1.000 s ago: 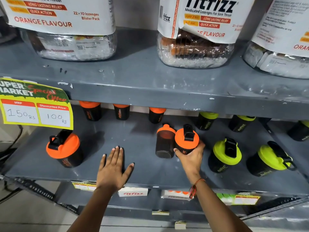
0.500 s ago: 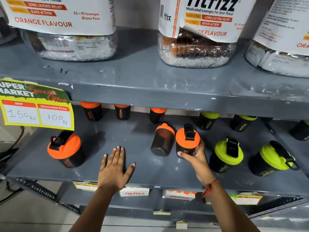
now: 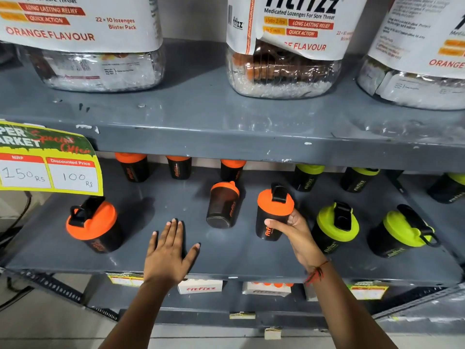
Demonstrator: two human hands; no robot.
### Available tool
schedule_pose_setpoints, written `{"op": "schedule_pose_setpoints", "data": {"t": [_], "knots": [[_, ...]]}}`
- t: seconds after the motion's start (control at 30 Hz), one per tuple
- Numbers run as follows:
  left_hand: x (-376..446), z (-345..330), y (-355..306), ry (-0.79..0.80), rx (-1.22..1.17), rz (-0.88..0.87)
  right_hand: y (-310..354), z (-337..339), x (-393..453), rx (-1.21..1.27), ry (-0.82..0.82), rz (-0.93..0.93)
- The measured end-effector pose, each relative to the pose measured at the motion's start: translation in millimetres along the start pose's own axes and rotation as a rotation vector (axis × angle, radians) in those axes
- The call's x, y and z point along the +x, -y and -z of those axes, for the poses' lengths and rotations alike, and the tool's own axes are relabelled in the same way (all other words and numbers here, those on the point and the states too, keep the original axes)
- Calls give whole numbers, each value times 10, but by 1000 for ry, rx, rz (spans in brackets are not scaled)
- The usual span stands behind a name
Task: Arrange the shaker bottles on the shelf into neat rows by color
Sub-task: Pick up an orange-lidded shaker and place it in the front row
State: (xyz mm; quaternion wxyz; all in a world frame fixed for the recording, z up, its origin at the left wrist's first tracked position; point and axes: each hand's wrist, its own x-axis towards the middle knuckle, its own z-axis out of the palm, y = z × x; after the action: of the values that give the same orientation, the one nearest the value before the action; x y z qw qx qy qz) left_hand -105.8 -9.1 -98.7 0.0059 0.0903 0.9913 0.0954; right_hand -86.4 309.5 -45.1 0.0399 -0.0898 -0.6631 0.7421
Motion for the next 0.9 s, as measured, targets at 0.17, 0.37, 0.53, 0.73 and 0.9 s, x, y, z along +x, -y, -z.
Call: {"op": "schedule_pose_setpoints", "data": {"t": [0.17, 0.37, 0.53, 0.73, 0.9], "knots": [[-3, 18, -8, 14, 16, 6, 308, -164, -358, 26, 13, -80], [-3, 39, -7, 33, 24, 6, 709, -369, -884, 82, 112, -167], [-11, 51, -16, 44, 34, 10, 908, -461, -1147, 104, 130, -187], [-8, 34, -12, 37, 23, 6, 942, -500, -1206, 89, 87, -207], [-3, 32, -15, 46, 19, 10, 933, -521, -1183, 91, 96, -203]]}}
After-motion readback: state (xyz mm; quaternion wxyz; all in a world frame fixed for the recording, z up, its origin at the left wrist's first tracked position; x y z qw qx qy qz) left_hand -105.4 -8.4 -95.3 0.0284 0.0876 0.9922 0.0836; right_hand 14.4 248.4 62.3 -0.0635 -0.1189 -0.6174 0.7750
